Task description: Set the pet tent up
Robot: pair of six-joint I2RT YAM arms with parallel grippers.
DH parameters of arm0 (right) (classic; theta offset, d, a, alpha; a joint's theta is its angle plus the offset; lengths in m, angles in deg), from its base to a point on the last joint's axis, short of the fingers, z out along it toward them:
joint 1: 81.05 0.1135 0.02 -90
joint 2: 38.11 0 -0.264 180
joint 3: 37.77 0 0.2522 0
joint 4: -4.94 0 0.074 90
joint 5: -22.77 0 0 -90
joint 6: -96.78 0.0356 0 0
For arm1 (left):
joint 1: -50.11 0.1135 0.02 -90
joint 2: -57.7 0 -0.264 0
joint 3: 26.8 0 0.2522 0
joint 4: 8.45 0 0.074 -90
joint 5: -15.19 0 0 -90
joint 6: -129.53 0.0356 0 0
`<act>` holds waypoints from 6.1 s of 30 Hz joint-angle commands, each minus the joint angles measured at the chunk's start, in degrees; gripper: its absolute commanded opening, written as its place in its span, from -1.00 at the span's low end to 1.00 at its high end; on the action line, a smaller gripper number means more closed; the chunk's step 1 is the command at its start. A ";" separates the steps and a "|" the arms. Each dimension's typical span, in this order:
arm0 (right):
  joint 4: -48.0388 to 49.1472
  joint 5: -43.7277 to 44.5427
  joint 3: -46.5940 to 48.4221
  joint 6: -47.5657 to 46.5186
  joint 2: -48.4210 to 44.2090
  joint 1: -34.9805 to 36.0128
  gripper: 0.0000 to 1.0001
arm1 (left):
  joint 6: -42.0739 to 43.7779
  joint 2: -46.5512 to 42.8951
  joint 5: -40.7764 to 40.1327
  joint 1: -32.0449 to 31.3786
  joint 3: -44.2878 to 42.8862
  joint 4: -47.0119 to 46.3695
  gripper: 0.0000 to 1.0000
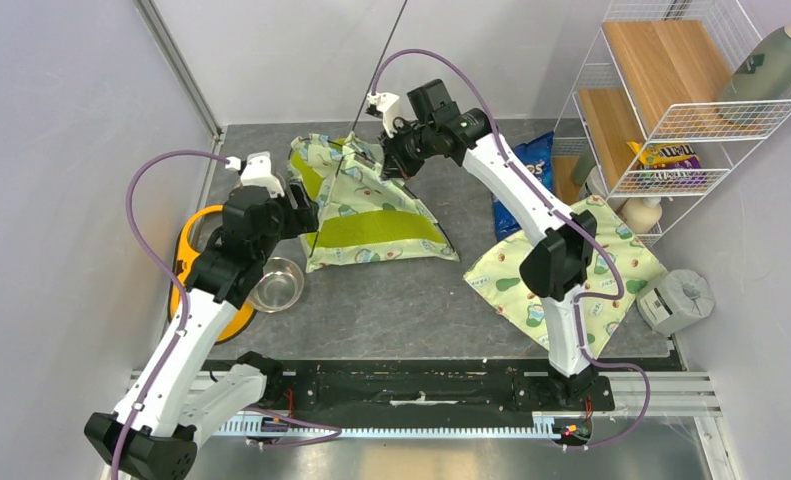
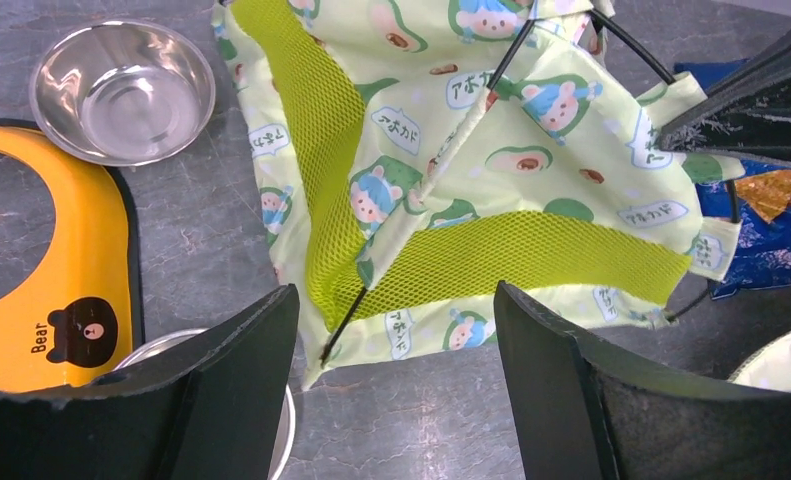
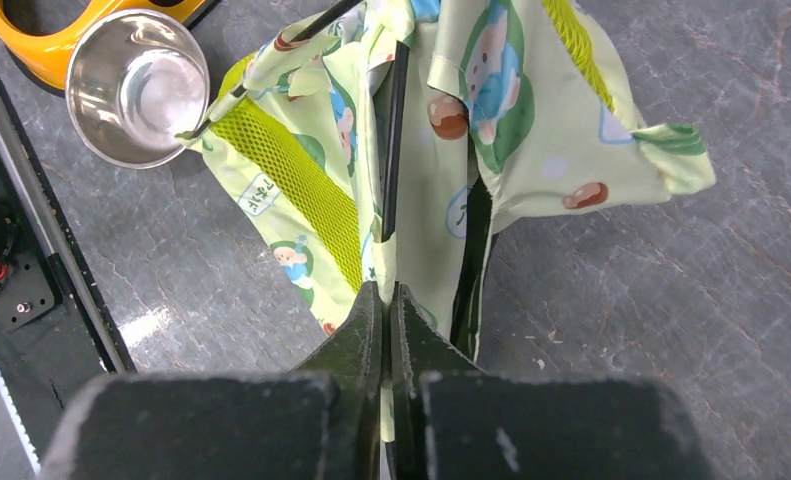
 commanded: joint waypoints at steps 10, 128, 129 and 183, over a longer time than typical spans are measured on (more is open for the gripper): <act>18.32 21.40 -12.25 11.18 -19.06 10.15 -1.00 | 2.96 -6.92 0.68 0.19 -6.06 -0.87 0.59; 13.45 69.82 -14.23 31.00 -56.29 14.80 0.54 | 37.62 54.30 58.07 15.37 -43.33 -8.55 0.40; 12.65 69.54 -14.01 31.30 -55.90 14.84 0.55 | 35.28 53.73 56.55 15.37 -43.54 -9.49 0.42; 5.64 38.05 -18.75 48.32 -39.67 4.93 0.88 | 10.58 65.09 31.00 7.27 -55.21 -8.13 -0.60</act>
